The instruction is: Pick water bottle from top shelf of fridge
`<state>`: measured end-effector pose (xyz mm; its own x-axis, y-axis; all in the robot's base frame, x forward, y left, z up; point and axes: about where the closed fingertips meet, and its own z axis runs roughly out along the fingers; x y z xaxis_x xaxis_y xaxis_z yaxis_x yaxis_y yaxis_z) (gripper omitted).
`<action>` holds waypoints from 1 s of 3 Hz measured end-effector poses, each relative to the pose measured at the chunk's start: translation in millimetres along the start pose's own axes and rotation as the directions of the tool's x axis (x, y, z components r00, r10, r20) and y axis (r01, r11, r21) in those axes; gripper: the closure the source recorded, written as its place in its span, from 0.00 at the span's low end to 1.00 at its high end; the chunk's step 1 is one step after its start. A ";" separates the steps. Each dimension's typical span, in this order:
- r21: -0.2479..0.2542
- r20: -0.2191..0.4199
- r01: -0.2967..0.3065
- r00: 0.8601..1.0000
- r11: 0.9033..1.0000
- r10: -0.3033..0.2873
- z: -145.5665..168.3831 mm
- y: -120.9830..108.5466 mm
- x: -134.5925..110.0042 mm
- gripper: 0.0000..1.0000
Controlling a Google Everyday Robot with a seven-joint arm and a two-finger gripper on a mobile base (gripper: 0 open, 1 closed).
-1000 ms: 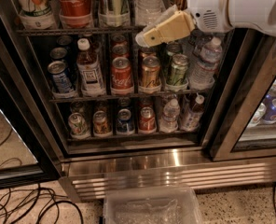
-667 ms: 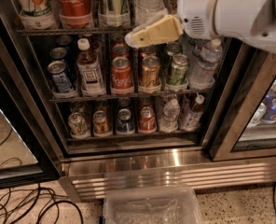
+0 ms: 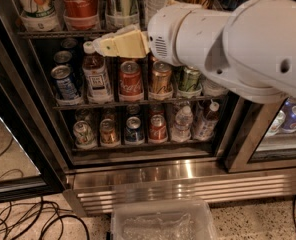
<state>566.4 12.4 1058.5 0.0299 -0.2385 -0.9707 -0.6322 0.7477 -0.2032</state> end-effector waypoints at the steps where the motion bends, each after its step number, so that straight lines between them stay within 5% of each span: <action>1: 0.126 -0.021 0.002 1.000 0.992 0.000 -11.7 8.2 9.1 0.00; 2: 0.296 -0.077 0.058 0.996 0.953 -0.037 -68.8 -12.8 39.1 0.00; 3: 0.426 -0.118 0.133 0.989 0.895 -0.091 -111.7 -29.3 45.6 0.00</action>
Offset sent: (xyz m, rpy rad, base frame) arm -0.0317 -0.0633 0.0183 -0.2708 -0.0542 -0.6268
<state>499.9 -89.6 1034.6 -0.0045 -0.3769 -0.9262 -0.2323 0.9013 -0.3657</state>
